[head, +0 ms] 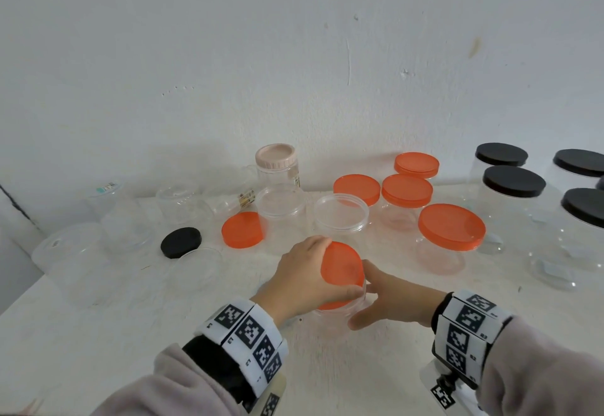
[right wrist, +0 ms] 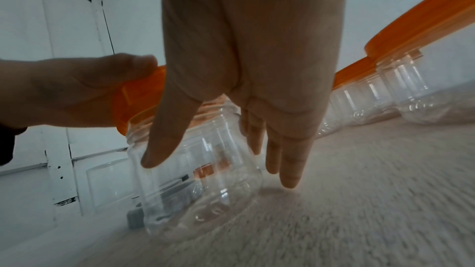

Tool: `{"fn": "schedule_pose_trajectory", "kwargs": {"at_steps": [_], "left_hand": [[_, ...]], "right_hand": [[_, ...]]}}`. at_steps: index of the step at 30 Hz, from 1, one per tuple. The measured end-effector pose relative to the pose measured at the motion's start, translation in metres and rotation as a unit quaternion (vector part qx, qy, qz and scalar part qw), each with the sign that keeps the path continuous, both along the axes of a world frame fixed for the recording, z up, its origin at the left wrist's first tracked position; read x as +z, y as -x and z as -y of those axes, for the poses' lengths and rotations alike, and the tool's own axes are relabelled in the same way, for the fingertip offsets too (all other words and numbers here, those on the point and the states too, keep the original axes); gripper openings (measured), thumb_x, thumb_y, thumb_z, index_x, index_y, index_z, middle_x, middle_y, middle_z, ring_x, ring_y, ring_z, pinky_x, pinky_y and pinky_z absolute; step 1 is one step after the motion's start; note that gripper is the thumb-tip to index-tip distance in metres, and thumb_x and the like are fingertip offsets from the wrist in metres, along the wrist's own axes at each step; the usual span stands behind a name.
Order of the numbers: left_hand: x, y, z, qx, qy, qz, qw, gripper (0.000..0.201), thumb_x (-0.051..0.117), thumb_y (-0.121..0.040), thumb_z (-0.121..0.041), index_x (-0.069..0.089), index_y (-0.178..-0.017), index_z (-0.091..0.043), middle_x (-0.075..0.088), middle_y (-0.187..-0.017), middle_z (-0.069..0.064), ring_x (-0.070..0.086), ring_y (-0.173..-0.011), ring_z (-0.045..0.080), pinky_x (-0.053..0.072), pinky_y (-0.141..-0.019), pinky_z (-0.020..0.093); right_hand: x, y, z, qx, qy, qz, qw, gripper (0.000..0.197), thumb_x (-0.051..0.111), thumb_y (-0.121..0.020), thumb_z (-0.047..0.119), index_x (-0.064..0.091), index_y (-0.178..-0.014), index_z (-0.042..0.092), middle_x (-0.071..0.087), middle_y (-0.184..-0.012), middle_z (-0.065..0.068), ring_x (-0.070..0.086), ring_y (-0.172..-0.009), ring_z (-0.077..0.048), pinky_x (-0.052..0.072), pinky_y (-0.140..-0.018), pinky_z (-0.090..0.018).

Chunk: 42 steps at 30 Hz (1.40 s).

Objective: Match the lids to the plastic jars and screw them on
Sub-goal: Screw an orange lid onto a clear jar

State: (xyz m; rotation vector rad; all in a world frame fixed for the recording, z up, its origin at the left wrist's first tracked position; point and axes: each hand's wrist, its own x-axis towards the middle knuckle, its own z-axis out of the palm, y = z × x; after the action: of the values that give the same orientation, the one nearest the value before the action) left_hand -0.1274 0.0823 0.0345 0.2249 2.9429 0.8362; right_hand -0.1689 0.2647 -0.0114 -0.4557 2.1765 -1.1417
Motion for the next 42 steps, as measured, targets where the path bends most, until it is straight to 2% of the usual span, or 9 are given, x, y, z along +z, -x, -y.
{"fn": "schedule_pose_trajectory", "kwargs": {"at_steps": [9,16,24,29,33,36,39,41,42], "left_hand": [[-0.009,0.002,-0.006,-0.012,0.030,0.014,0.999,0.101,0.070,-0.070,-0.065,0.021,-0.149,-0.025,0.024,-0.153,-0.009,0.023,-0.139,0.013,0.022,-0.112,0.034],[-0.016,0.003,-0.005,-0.020,0.025,0.023,0.999,0.106,0.069,-0.068,-0.068,0.016,-0.150,-0.027,0.018,-0.155,-0.012,0.019,-0.139,0.011,0.020,-0.111,0.033],[-0.032,-0.003,0.027,0.018,-0.156,0.110,0.981,0.136,0.078,-0.044,-0.071,0.001,-0.151,-0.036,0.016,-0.154,-0.016,0.026,-0.136,0.006,0.031,-0.112,0.037],[-0.045,-0.008,0.036,0.028,-0.178,0.148,0.972,0.139,0.083,-0.042,-0.062,-0.006,-0.148,-0.045,0.030,-0.135,-0.018,0.039,-0.132,0.013,0.035,-0.111,0.039],[-0.054,-0.004,0.036,0.026,-0.220,0.163,0.961,0.131,0.090,-0.061,-0.029,-0.006,-0.150,-0.036,0.032,-0.128,-0.019,0.040,-0.123,0.006,0.038,-0.099,0.023],[-0.060,0.000,0.038,0.018,-0.231,0.153,0.961,0.124,0.090,-0.062,-0.027,0.000,-0.147,-0.038,0.035,-0.119,-0.030,0.042,-0.114,-0.003,0.037,-0.084,0.011],[-0.067,0.002,0.041,0.005,-0.225,0.138,0.965,0.112,0.090,-0.062,-0.025,0.010,-0.139,-0.041,0.043,-0.115,-0.024,0.048,-0.103,-0.015,0.040,-0.072,0.001],[-0.072,0.003,0.042,-0.001,-0.239,0.138,0.961,0.103,0.090,-0.062,-0.022,0.021,-0.138,-0.033,0.049,-0.118,-0.018,0.047,-0.104,-0.021,0.041,-0.074,-0.001],[-0.073,0.003,0.042,-0.001,-0.251,0.143,0.957,0.104,0.090,-0.062,-0.021,0.023,-0.141,-0.030,0.050,-0.123,-0.015,0.048,-0.111,-0.014,0.042,-0.080,0.003]], "right_hand": [[0.002,0.004,-0.011,-0.009,0.032,0.009,0.999,0.094,0.087,-0.068,0.022,0.027,-0.139,0.038,0.041,-0.137,0.021,0.043,-0.127,-0.008,0.039,-0.105,-0.033],[0.002,0.005,-0.014,0.006,0.020,0.000,1.000,0.095,0.087,-0.066,0.020,0.026,-0.137,0.041,0.039,-0.141,0.020,0.042,-0.128,-0.007,0.039,-0.104,-0.031],[0.031,0.012,-0.006,0.060,-0.039,-0.061,0.996,0.114,0.088,-0.064,0.026,0.012,-0.147,0.039,0.025,-0.147,0.019,0.025,-0.137,-0.006,0.025,-0.113,-0.032],[0.051,0.012,0.017,0.125,-0.127,-0.133,0.975,0.117,0.087,-0.065,0.032,0.006,-0.150,0.038,0.020,-0.148,0.016,0.029,-0.133,-0.009,0.033,-0.110,-0.034],[0.061,0.012,0.035,0.182,-0.201,-0.176,0.946,0.116,0.085,-0.066,0.039,0.004,-0.150,0.038,0.018,-0.149,0.017,0.023,-0.135,-0.011,0.031,-0.111,-0.041],[0.065,0.012,0.044,0.208,-0.242,-0.191,0.928,0.115,0.084,-0.065,0.044,0.006,-0.149,0.039,0.020,-0.147,0.016,0.022,-0.134,-0.014,0.034,-0.109,-0.045],[0.067,0.012,0.049,0.220,-0.277,-0.205,0.913,0.115,0.082,-0.064,0.047,0.005,-0.149,0.041,0.019,-0.147,0.016,0.023,-0.134,-0.016,0.036,-0.107,-0.047],[0.067,0.012,0.051,0.224,-0.295,-0.211,0.905,0.115,0.081,-0.063,0.048,0.004,-0.148,0.043,0.019,-0.145,0.016,0.025,-0.132,-0.017,0.038,-0.105,-0.048],[0.067,0.012,0.052,0.225,-0.301,-0.213,0.902,0.114,0.081,-0.063,0.048,0.004,-0.148,0.044,0.020,-0.143,0.016,0.026,-0.130,-0.017,0.039,-0.104,-0.048]]}}
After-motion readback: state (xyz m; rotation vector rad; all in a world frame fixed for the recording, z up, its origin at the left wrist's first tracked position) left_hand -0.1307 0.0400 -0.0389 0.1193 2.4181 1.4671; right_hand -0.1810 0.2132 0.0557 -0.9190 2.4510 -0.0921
